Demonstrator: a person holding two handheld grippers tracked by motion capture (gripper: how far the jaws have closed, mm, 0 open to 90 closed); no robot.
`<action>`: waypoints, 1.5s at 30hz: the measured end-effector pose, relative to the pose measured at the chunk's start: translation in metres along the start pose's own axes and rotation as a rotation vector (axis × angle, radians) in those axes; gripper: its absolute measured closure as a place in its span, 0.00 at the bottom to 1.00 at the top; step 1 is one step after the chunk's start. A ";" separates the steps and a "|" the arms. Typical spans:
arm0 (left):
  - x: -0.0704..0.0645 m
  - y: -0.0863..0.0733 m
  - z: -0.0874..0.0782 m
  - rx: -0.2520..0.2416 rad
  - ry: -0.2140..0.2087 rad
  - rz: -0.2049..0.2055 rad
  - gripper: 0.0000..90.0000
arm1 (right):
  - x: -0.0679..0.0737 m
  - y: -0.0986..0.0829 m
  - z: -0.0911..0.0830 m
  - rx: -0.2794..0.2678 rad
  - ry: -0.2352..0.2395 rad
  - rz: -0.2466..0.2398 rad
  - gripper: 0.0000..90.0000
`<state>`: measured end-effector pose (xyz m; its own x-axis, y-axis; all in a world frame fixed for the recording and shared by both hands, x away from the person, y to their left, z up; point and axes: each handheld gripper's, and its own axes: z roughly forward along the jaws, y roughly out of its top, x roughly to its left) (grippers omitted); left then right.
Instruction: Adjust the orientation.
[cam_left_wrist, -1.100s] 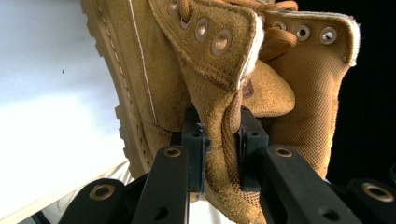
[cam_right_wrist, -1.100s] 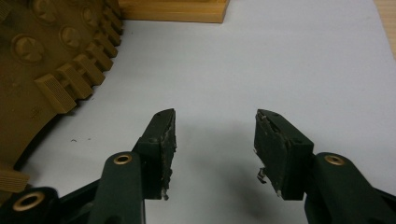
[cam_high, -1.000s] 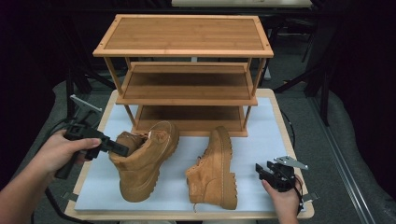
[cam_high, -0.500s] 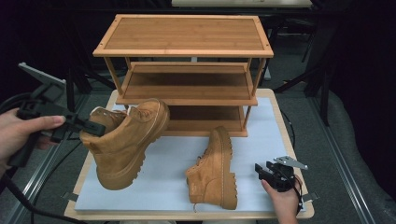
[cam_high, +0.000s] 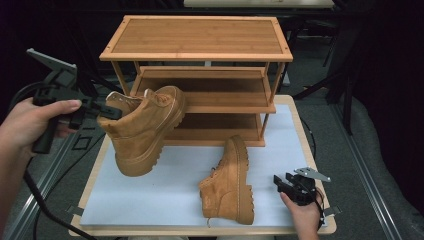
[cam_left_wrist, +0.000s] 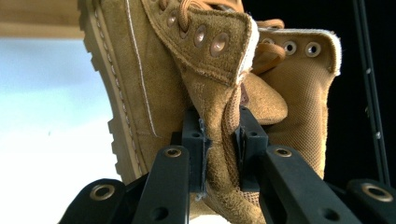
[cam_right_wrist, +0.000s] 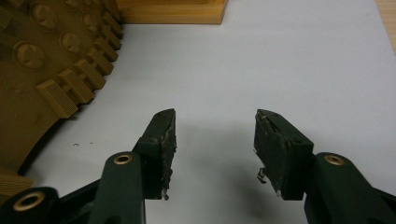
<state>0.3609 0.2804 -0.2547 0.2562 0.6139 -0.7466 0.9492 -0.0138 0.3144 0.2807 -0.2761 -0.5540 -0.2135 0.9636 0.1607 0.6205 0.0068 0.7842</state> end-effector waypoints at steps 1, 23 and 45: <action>0.001 0.002 0.003 -0.004 -0.005 0.003 0.86 | -0.001 0.000 0.000 -0.007 0.004 0.001 0.54; 0.021 0.025 0.053 -0.318 0.078 0.029 0.86 | -0.006 -0.001 0.000 -0.002 0.007 0.023 0.53; 0.018 0.024 0.095 -0.443 0.089 0.072 0.80 | -0.007 -0.002 0.002 -0.002 0.026 0.040 0.53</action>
<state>0.4059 0.2159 -0.3158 0.2833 0.6892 -0.6668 0.7548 0.2687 0.5984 0.2825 -0.2826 -0.5575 -0.2085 0.9557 0.2077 0.6271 -0.0323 0.7783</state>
